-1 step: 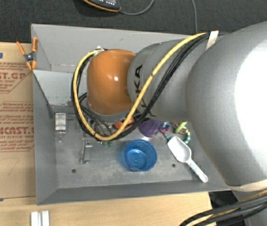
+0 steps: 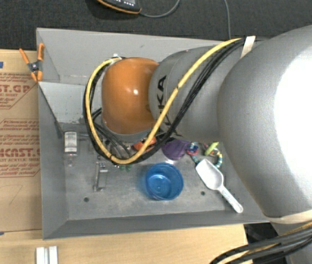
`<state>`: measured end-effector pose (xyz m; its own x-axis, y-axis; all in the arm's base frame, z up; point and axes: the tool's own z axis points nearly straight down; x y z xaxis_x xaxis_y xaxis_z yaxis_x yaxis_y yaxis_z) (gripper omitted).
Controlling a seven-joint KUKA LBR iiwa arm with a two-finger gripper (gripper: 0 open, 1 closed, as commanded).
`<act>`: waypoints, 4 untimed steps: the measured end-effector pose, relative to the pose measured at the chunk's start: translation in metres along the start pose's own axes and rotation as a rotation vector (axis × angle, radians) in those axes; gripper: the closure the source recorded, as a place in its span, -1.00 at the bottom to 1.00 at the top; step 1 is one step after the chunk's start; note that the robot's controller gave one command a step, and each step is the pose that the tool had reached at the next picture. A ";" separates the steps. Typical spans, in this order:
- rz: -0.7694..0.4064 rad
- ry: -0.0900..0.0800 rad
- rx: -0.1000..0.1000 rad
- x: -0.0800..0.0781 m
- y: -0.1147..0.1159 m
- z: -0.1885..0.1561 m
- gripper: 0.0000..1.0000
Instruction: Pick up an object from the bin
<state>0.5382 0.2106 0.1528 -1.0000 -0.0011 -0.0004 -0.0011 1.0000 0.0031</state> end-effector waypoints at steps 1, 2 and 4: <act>0.009 0.007 0.004 0.038 -0.066 0.047 -1.00; -0.085 -0.006 -0.001 0.035 -0.106 -0.021 -1.00; -0.340 0.005 0.001 0.040 -0.148 0.048 -1.00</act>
Offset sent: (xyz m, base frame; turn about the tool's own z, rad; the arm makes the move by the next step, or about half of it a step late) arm -0.0356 -0.1049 0.0187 -0.0856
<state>0.4984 0.0628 0.1048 -0.9423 -0.3346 0.0034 -0.3346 0.9424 0.0022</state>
